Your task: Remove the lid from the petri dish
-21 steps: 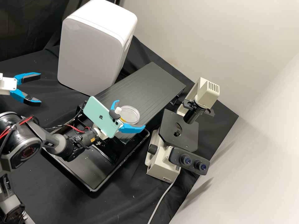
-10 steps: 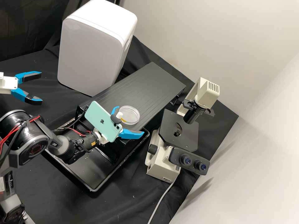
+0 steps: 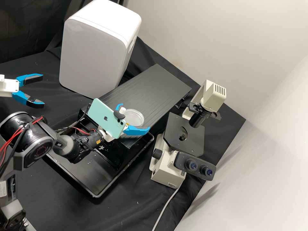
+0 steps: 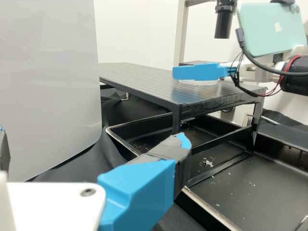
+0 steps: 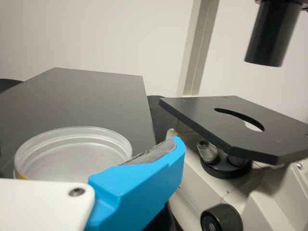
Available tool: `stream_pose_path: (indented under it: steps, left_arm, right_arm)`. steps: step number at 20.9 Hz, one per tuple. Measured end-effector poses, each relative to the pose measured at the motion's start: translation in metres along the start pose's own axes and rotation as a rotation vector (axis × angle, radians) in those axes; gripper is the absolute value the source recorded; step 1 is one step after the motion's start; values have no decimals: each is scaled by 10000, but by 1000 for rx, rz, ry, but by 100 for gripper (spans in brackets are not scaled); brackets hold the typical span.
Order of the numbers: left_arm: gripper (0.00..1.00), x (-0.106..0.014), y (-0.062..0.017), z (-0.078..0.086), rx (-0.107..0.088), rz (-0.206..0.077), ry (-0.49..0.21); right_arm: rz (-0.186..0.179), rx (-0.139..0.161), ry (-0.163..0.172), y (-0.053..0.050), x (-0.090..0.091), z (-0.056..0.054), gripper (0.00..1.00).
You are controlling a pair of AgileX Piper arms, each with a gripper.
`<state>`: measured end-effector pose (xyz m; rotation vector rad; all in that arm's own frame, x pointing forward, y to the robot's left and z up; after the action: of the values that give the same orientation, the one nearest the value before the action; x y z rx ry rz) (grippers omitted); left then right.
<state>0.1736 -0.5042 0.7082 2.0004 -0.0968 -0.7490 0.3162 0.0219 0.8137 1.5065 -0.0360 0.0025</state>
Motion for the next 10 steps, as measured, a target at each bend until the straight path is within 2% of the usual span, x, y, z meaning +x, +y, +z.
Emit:
stream_pose_path:
  steps: [8,10]
  left_arm:
    - [100,3,0,0,0,1,0]
    - [100,8,-16,-5,0,-7,2]
  right_arm:
    - [-24,-5,4,-86,47,-11,100]
    - [-28,-5,0,-100,50,0,100]
